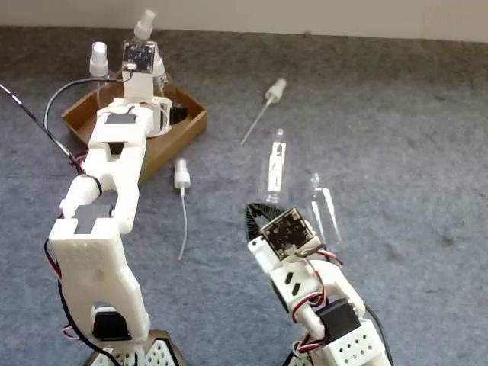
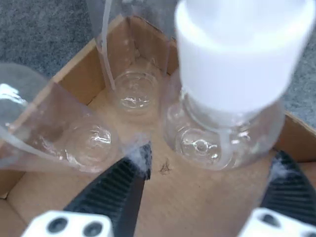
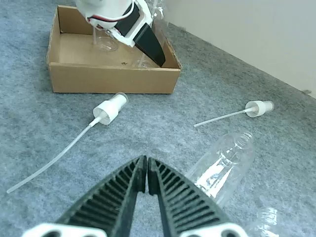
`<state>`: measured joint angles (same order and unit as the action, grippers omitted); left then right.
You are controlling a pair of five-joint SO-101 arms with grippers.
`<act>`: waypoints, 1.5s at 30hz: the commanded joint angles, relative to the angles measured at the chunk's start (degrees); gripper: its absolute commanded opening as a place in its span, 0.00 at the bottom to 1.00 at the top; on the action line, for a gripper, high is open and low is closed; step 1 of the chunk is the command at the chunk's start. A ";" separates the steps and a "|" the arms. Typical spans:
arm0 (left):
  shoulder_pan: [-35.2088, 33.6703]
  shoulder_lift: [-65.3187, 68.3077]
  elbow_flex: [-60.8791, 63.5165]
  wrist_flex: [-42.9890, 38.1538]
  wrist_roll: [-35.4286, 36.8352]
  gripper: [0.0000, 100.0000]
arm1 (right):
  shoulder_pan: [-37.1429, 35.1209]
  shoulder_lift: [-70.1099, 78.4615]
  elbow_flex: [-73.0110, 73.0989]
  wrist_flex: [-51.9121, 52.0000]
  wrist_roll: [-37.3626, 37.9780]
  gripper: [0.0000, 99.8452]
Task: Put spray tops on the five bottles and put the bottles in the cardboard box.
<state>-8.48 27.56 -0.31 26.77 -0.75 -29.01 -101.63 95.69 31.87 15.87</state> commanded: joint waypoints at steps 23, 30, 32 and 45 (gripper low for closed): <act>3.82 -34.86 5.67 34.64 -0.44 0.33 | 16.92 -0.84 5.76 -12.44 0.35 0.01; 14.37 -42.33 5.23 48.09 -0.26 0.33 | 28.88 -0.84 5.76 -15.96 0.35 0.01; 18.24 -42.68 5.14 48.79 -0.09 0.33 | 32.48 -0.84 5.76 -13.76 0.26 0.01; 27.47 -12.79 -26.86 63.21 5.63 0.33 | 43.38 -0.84 5.76 -3.91 -12.84 0.01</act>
<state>17.80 9.36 -14.64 86.29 4.18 12.84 -101.63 95.69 27.82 5.49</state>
